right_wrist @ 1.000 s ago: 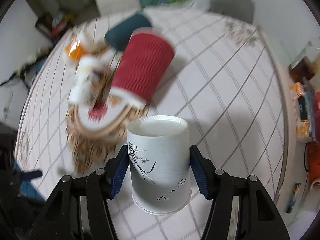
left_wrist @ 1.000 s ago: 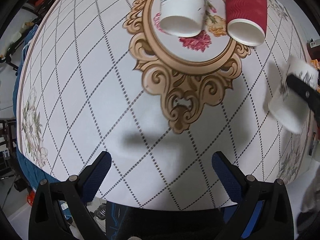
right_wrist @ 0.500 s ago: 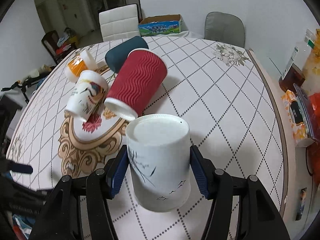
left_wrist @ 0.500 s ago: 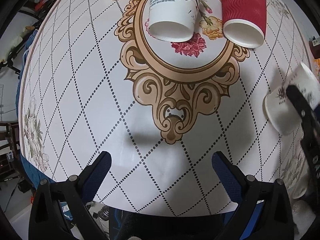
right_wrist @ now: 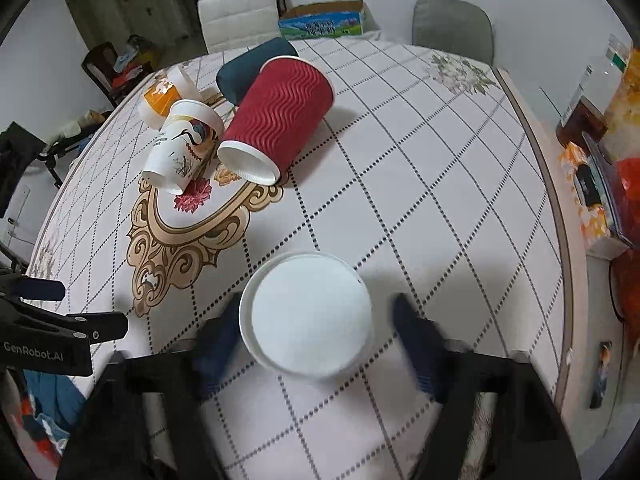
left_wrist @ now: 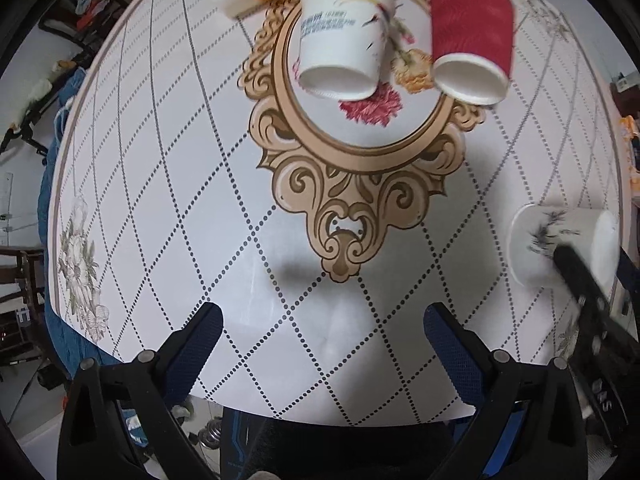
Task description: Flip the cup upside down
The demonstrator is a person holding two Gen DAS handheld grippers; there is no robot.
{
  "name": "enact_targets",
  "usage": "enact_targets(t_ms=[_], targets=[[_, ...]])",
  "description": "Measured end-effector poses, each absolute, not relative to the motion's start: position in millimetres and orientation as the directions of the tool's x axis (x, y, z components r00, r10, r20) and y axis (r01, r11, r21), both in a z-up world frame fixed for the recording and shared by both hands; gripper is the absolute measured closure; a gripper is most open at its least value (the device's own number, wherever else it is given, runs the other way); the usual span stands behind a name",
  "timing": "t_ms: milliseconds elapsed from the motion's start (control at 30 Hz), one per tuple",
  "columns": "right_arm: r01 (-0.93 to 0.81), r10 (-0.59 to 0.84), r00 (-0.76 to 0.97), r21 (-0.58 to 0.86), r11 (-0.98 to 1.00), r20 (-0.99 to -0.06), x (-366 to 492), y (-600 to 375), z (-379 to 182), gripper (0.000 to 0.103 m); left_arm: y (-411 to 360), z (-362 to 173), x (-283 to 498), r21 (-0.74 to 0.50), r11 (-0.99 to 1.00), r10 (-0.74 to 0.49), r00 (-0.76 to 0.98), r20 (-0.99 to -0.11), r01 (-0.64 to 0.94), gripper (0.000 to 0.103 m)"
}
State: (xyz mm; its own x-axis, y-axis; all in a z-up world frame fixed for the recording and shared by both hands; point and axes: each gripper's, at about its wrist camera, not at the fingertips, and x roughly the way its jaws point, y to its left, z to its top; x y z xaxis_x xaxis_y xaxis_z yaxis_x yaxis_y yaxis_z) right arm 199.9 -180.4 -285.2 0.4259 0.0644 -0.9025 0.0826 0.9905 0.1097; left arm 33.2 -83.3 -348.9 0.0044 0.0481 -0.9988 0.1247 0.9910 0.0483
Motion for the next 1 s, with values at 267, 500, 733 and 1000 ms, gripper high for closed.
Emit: enact_targets(t_ms=[267,500,733,1000], targets=[[0.182,-0.018,0.385,0.057,0.982,-0.923,160.7,-194.3,-231.9,0.007,-94.7,-295.7,13.1,0.067,0.986,0.047,0.133,-0.99,0.15,0.0],[0.294,-0.124,0.399,-0.001,0.956,-0.909,114.1,-204.4,-174.7,0.007,-102.3,-237.3,-11.9,0.017,0.983,-0.027,0.235,-0.972,0.185,0.0],[0.351,-0.171,0.464,0.003,0.937,-0.869,63.5,-194.8,-115.3,0.007,-98.0,-181.9,-49.4,0.01,0.971,-0.076,0.347,-0.935,0.24,0.0],[0.374,-0.204,0.543,0.016,0.927,-0.815,-5.5,-164.3,-38.5,0.006,-74.8,-116.9,-106.1,0.001,0.96,-0.126,0.438,-0.89,0.279,0.0]])
